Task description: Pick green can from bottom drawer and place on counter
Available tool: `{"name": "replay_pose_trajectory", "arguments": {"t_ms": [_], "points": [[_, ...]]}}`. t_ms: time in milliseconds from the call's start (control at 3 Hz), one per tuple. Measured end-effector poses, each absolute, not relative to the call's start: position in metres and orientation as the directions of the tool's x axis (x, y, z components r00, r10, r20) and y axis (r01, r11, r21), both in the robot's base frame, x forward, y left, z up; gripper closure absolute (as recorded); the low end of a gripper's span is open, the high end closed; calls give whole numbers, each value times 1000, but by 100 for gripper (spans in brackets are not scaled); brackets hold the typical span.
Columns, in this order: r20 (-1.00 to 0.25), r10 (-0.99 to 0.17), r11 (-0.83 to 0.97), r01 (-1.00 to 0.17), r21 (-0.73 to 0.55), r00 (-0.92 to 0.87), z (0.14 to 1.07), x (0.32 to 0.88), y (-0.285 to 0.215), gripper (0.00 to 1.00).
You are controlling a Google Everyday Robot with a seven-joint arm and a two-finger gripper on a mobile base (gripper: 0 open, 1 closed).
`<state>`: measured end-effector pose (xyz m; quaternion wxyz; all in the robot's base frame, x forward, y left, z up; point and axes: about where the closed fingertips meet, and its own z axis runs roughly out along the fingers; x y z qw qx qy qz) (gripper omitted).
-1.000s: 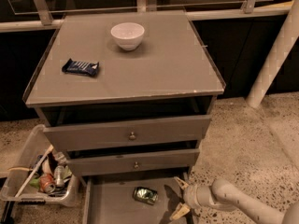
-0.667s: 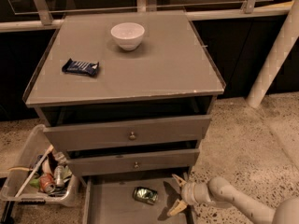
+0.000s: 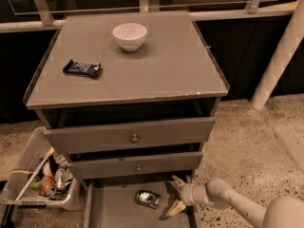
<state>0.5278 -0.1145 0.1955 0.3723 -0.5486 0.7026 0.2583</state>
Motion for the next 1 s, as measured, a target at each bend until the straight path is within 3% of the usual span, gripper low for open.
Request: {"name": "replay_pose_trajectory", "arguments": {"t_ms": [1000], "points": [[-756,-653,159,-985,-67,-54,148,520,-60,0]]}}
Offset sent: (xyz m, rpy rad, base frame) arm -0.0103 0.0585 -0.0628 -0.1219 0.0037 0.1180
